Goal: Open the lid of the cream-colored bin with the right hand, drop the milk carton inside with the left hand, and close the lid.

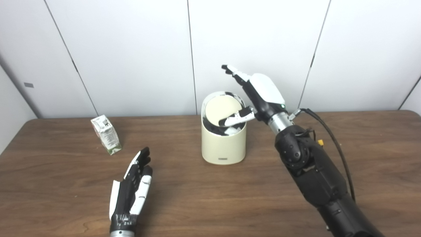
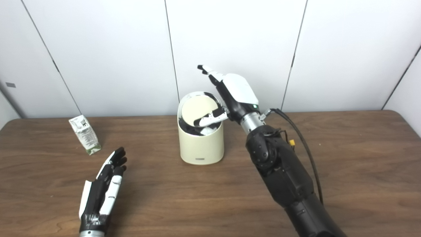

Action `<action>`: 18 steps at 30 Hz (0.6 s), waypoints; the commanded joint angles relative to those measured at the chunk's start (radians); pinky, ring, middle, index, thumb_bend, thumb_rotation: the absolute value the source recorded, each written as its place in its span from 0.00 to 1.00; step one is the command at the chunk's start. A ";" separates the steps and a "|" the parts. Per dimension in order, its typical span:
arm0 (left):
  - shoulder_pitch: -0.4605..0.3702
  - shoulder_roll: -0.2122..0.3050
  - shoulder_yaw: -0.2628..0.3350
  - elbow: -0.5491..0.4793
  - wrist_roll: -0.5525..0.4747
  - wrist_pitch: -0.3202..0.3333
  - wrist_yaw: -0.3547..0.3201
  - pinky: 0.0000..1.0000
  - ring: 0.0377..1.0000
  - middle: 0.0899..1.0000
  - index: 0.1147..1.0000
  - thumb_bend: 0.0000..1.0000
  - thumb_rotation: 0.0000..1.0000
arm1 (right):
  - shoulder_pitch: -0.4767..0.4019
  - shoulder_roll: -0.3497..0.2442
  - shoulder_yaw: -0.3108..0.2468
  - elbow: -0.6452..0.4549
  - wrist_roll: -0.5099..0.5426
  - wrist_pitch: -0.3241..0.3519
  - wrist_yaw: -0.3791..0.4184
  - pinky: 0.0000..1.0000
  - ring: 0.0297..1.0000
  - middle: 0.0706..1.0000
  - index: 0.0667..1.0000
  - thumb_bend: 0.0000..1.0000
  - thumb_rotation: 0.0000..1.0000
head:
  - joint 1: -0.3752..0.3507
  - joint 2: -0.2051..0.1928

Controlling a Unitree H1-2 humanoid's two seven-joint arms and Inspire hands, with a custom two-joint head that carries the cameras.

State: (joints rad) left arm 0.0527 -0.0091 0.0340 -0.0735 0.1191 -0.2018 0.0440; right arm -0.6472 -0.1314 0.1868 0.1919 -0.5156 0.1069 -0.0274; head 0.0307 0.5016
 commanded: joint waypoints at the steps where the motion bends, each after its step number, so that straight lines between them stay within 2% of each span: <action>1: 0.057 -0.020 -0.015 0.051 -0.005 0.000 0.008 0.89 0.90 0.92 0.93 0.50 0.80 | -0.022 0.028 -0.033 -0.057 0.085 0.022 0.018 0.76 0.84 0.85 0.90 0.73 0.62 | 0.000 0.001; 2: 0.057 -0.019 -0.016 0.051 -0.004 -0.002 0.008 0.89 0.90 0.92 0.93 0.50 0.79 | -0.014 0.036 -0.047 -0.076 0.105 0.039 0.028 0.75 0.83 0.85 0.90 0.72 0.66 | 0.000 0.001; 5: 0.056 -0.017 -0.016 0.056 -0.003 -0.008 0.008 0.88 0.90 0.92 0.93 0.51 0.79 | 0.021 0.041 -0.073 -0.146 0.142 0.100 0.054 0.72 0.82 0.86 0.92 0.61 0.86 | -0.001 0.000; 7: 0.055 -0.016 -0.015 0.058 -0.004 -0.008 0.008 0.88 0.90 0.92 0.93 0.51 0.80 | 0.040 0.041 -0.085 -0.177 0.162 0.126 0.062 0.70 0.81 0.86 0.92 0.57 0.92 | -0.001 0.001; 10: 0.056 -0.015 -0.015 0.056 -0.008 -0.005 0.007 0.88 0.90 0.92 0.93 0.51 0.80 | 0.086 0.043 -0.116 -0.229 0.213 0.156 0.074 0.71 0.82 0.86 0.92 0.53 0.94 | -0.002 0.001; 12: 0.056 -0.015 -0.015 0.052 -0.015 -0.003 0.003 0.89 0.91 0.92 0.93 0.52 0.78 | 0.127 0.046 -0.137 -0.266 0.255 0.164 0.083 0.76 0.84 0.87 0.92 0.52 0.91 | -0.001 0.002; 18: 0.053 -0.006 -0.008 0.055 -0.022 -0.002 -0.001 0.89 0.90 0.92 0.93 0.52 0.79 | 0.240 0.029 -0.166 -0.326 0.326 0.145 0.099 0.80 0.87 0.89 0.92 0.50 0.91 | -0.013 0.006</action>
State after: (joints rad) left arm 0.0531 -0.0071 0.0321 -0.0751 0.1054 -0.2015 0.0376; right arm -0.3764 -0.0911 0.0300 -0.0816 -0.2052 0.2717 0.0705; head 0.0169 0.5062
